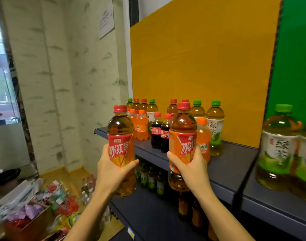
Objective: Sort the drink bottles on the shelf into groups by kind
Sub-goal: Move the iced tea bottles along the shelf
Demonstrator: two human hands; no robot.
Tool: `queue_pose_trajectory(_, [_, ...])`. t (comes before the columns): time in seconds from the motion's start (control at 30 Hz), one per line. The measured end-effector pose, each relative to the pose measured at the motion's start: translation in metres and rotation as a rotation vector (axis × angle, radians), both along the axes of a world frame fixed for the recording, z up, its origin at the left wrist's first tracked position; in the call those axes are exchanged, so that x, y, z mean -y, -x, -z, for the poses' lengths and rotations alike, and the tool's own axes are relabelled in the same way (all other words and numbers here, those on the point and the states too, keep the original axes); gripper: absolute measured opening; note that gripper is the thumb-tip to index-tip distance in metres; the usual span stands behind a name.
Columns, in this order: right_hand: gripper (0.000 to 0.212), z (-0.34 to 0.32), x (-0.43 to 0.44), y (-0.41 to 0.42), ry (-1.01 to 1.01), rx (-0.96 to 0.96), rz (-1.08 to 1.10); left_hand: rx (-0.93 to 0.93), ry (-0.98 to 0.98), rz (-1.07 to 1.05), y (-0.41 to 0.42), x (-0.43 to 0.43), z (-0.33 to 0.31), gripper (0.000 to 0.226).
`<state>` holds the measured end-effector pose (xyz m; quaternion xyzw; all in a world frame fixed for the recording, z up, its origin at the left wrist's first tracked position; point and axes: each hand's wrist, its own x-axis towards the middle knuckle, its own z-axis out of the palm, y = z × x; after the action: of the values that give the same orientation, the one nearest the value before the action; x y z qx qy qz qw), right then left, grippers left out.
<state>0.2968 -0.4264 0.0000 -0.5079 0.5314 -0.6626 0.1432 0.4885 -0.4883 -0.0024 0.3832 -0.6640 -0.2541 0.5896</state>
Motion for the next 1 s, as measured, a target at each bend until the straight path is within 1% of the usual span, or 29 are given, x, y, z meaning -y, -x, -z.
queue_pose_trajectory(0.07, [0.067, -0.003, 0.024, 0.002, -0.004, -0.011, 0.033, -0.002, -0.006, 0.026, 0.004, 0.028, -0.005, 0.063])
queue_pose_trajectory(0.2, [0.064, -0.002, 0.062, 0.008, -0.010, -0.027, 0.093, 0.006, 0.000, 0.081, 0.014, 0.075, -0.003, 0.060])
queue_pose_trajectory(0.43, [0.056, -0.005, 0.078, 0.016, -0.053, -0.045, 0.175, 0.006, 0.015, 0.212, 0.046, 0.126, -0.006, 0.065])
queue_pose_trajectory(0.53, [0.053, -0.009, 0.073, 0.020, -0.062, -0.052, 0.254, -0.002, 0.009, 0.335, 0.066, 0.138, -0.011, 0.066])
queue_pose_trajectory(0.63, [0.067, -0.015, 0.065, 0.022, -0.054, -0.031, 0.362, 0.006, 0.012, 0.484, 0.086, 0.142, -0.017, 0.061])
queue_pose_trajectory(0.67, [0.067, -0.017, 0.061, 0.022, -0.048, -0.024, 0.405, 0.004, 0.007, 0.535, 0.092, 0.142, -0.018, 0.059])
queue_pose_trajectory(0.77, [0.062, -0.024, 0.045, 0.024, -0.022, -0.015, 0.513, -0.005, -0.028, 0.683, 0.106, 0.139, -0.023, 0.056])
queue_pose_trajectory(0.83, [0.064, -0.026, 0.035, 0.031, 0.006, -0.034, 0.602, -0.012, -0.047, 0.770, 0.115, 0.136, -0.022, 0.059])
queue_pose_trajectory(0.9, [0.058, -0.026, 0.027, 0.041, 0.013, -0.045, 0.686, -0.029, -0.084, 0.859, 0.124, 0.131, -0.021, 0.062])
queue_pose_trajectory(1.0, [0.058, -0.022, 0.021, 0.063, -0.018, -0.047, 0.768, -0.043, -0.112, 0.966, 0.134, 0.122, -0.020, 0.056])
